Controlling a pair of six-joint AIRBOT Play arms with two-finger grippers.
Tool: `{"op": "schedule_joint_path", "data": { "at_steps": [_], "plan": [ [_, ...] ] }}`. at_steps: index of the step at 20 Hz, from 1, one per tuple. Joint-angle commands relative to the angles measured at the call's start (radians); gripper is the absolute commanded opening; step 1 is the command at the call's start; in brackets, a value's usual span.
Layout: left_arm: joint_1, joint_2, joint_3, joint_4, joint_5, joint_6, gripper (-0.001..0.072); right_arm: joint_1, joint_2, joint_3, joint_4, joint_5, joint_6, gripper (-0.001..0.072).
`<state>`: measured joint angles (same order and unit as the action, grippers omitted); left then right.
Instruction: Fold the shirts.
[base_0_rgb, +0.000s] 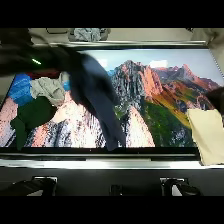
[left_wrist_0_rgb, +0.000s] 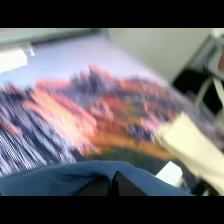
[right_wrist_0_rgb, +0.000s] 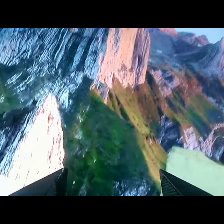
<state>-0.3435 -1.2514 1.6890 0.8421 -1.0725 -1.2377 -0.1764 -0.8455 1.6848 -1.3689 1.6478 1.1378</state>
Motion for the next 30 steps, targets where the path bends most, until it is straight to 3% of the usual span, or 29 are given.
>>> {"op": "schedule_joint_path", "data": {
  "at_steps": [1, 6, 7, 8, 9, 15, 16, 17, 18, 21, 22, 23, 26, 30],
  "plan": [
    [-0.099, -0.128, -0.141, -0.005, -0.021, 0.003, 0.0022, 0.000, 0.025, -0.045, -0.010, 0.129, 0.013, 0.0661],
    [-0.321, -0.408, -0.143, -0.076, -0.009, -0.017, 0.0023, 0.000, -0.037, -0.136, -0.040, 0.053, 0.019, 0.0662],
    [-0.352, -0.439, -0.142, -0.082, -0.009, -0.028, 0.0097, 0.000, -0.063, -0.143, -0.042, 0.032, 0.019, 0.0662],
    [-0.373, -0.456, -0.140, -0.083, -0.014, -0.030, 0.0445, 0.000, -0.097, -0.143, -0.041, 0.008, 0.019, 0.0662],
    [-0.374, -0.451, -0.137, -0.077, -0.022, -0.027, 0.0631, 0.000, -0.133, -0.143, -0.041, -0.012, 0.019, 0.0662],
    [-0.097, -0.298, -0.037, 0.268, -0.231, -0.073, 0.0664, 0.002, -0.343, -0.144, -0.009, -0.021, -0.039, 0.0668],
    [-0.037, -0.281, -0.042, 0.299, -0.285, -0.105, 0.0629, 0.001, -0.375, -0.146, 0.010, -0.021, -0.058, 0.0677],
    [0.013, -0.269, -0.069, 0.316, -0.319, -0.167, 0.0542, 0.001, -0.405, -0.162, 0.039, -0.029, -0.071, 0.0685],
    [0.046, -0.254, -0.122, 0.312, -0.326, -0.180, 0.0540, 0.001, -0.430, -0.193, 0.071, -0.037, -0.085, 0.0687],
    [0.046, -0.212, -0.389, 0.286, -0.272, -0.195, 0.0566, 0.002, -0.460, -0.362, 0.209, -0.085, -0.129, 0.0689],
    [0.027, -0.208, -0.476, 0.237, -0.243, -0.194, 0.0679, 0.002, -0.460, -0.428, 0.262, -0.103, -0.151, 0.0691],
    [0.002, -0.208, -0.559, 0.173, -0.200, -0.186, 0.0702, 0.002, -0.460, -0.497, 0.309, -0.128, -0.177, 0.0693],
    [-0.086, -0.212, -0.706, 0.030, -0.018, -0.183, 0.0676, 0.002, -0.460, -0.681, 0.353, -0.189, -0.221, 0.0700],
    [-0.193, -0.240, -0.728, 0.017, 0.051, -0.199, 0.0670, 0.001, -0.460, -0.834, 0.363, -0.229, -0.279, 0.0700]
  ]
}}
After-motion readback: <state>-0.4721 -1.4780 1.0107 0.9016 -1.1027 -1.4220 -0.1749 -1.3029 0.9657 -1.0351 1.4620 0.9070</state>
